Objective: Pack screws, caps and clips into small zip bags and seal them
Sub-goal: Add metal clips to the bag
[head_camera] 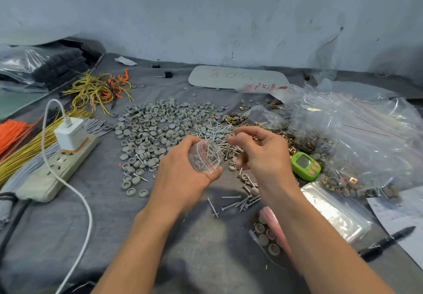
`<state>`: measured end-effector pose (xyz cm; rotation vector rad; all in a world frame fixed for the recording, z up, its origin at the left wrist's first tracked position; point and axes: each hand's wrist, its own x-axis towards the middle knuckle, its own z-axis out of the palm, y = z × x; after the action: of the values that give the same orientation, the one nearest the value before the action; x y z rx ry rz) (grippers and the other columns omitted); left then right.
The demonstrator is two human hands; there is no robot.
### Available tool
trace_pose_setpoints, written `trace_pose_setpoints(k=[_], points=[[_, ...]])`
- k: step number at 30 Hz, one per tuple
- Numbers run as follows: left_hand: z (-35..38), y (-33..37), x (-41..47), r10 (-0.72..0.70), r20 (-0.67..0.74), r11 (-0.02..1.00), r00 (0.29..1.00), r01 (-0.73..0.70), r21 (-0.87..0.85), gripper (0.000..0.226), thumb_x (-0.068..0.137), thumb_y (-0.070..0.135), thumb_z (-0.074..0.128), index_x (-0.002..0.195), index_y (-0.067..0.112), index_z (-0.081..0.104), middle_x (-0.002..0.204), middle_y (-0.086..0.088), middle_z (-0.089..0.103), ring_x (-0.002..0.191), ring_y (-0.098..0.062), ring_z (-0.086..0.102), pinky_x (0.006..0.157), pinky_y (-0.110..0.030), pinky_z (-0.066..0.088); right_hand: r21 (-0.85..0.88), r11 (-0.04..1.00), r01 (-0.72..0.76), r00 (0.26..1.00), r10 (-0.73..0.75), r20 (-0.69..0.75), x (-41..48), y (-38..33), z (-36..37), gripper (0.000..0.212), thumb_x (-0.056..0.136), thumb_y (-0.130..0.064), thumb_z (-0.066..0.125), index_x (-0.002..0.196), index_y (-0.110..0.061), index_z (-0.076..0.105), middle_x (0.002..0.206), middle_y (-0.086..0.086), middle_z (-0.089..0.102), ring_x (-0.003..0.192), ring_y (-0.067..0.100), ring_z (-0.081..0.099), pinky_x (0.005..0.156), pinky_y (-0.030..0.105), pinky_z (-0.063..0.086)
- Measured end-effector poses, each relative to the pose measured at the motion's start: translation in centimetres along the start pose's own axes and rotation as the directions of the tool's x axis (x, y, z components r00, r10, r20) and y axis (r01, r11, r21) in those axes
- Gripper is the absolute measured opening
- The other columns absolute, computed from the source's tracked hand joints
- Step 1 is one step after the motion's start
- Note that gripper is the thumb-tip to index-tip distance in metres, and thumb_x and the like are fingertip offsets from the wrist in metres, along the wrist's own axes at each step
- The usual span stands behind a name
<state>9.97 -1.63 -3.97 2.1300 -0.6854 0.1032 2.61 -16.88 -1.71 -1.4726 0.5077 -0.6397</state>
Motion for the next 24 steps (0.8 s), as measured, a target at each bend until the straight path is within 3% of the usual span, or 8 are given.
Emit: trace_pose_setpoints(k=[4, 8, 12, 15, 17, 21, 24], points=[[-0.1, -0.3, -0.2, -0.015, -0.009, 1.000, 1.000, 0.015, 0.008, 0.054, 0.064, 0.054, 0.090, 0.103, 0.047, 0.054, 0.093, 0.026, 0.066, 0.087, 0.012, 0.057, 0.066, -0.009, 0.035, 0.207, 0.975, -0.084, 0.996, 0.083, 0.013, 0.8, 0.5, -1.3, 0.022, 0.099, 0.005, 0.055, 0.108, -0.009, 0.070, 0.091, 0.010, 0.080, 0.072, 0.019, 0.076, 0.056, 0.023, 0.055], [0.2, -0.1, -0.2, 0.013, 0.012, 0.997, 1.000, -0.014, 0.078, 0.054, 0.067, 0.055, 0.088, 0.105, 0.046, 0.051, 0.098, 0.019, 0.064, 0.088, 0.000, 0.058, 0.069, -0.023, 0.041, 0.260, 0.955, -0.143, 0.989, 0.128, 0.075, 0.7, 1.0, -1.9, 0.008, 0.093, -0.003, 0.071, 0.099, -0.008, 0.075, 0.088, 0.015, 0.079, 0.065, 0.016, 0.072, 0.055, 0.020, 0.054], [0.7, 0.2, -0.2, 0.029, 0.033, 0.990, 0.999, -0.033, 0.140, 0.051, 0.068, 0.057, 0.084, 0.103, 0.045, 0.049, 0.098, 0.016, 0.061, 0.089, -0.007, 0.056, 0.073, -0.029, 0.043, -0.048, 0.998, -0.027, 0.993, 0.033, 0.117, -0.1, 1.2, -1.5, 0.013, 0.081, -0.007, 0.084, 0.085, -0.017, 0.078, 0.072, 0.012, 0.076, 0.053, 0.017, 0.065, 0.048, 0.024, 0.049], [0.9, 0.4, -0.2, 0.010, 0.044, 0.987, 0.999, -0.017, 0.160, 0.052, 0.065, 0.055, 0.085, 0.101, 0.046, 0.048, 0.095, 0.016, 0.058, 0.087, -0.007, 0.056, 0.070, -0.031, 0.046, -0.241, 0.967, 0.086, 0.990, -0.056, 0.127, -1.0, 1.1, -0.3, 0.018, 0.076, -0.010, 0.087, 0.080, -0.022, 0.074, 0.064, 0.003, 0.074, 0.044, 0.010, 0.059, 0.042, 0.022, 0.043], [1.0, 0.5, -0.2, 0.009, 0.059, 0.988, 0.998, -0.018, 0.156, 0.052, 0.063, 0.052, 0.085, 0.100, 0.047, 0.048, 0.092, 0.017, 0.057, 0.083, -0.003, 0.054, 0.063, -0.025, 0.041, -0.334, 0.929, 0.160, 0.982, -0.116, 0.148, -1.3, 1.0, 0.6, 0.018, 0.077, -0.011, 0.085, 0.076, -0.023, 0.072, 0.064, -0.007, 0.075, 0.050, 0.003, 0.066, 0.043, 0.017, 0.046], [0.9, 0.6, -0.4, 0.016, 0.058, 0.992, 0.998, -0.023, 0.121, 0.052, 0.064, 0.052, 0.085, 0.102, 0.045, 0.051, 0.094, 0.015, 0.061, 0.084, -0.006, 0.057, 0.064, -0.022, 0.039, -0.348, 0.906, 0.240, 0.967, -0.190, 0.171, -1.2, 0.4, 1.0, 0.016, 0.085, -0.013, 0.080, 0.077, -0.025, 0.073, 0.069, -0.014, 0.075, 0.063, 0.002, 0.071, 0.051, 0.016, 0.051], [0.3, 0.5, -0.6, 0.002, 0.028, 0.998, 1.000, -0.004, 0.062, 0.055, 0.065, 0.054, 0.087, 0.108, 0.044, 0.054, 0.101, 0.017, 0.065, 0.091, -0.004, 0.059, 0.071, -0.022, 0.042, -0.298, 0.926, 0.231, 0.973, -0.225, 0.055, -0.5, -0.3, -1.1, 0.017, 0.084, -0.010, 0.081, 0.081, -0.026, 0.076, 0.073, -0.011, 0.077, 0.064, 0.003, 0.071, 0.057, 0.015, 0.052]])
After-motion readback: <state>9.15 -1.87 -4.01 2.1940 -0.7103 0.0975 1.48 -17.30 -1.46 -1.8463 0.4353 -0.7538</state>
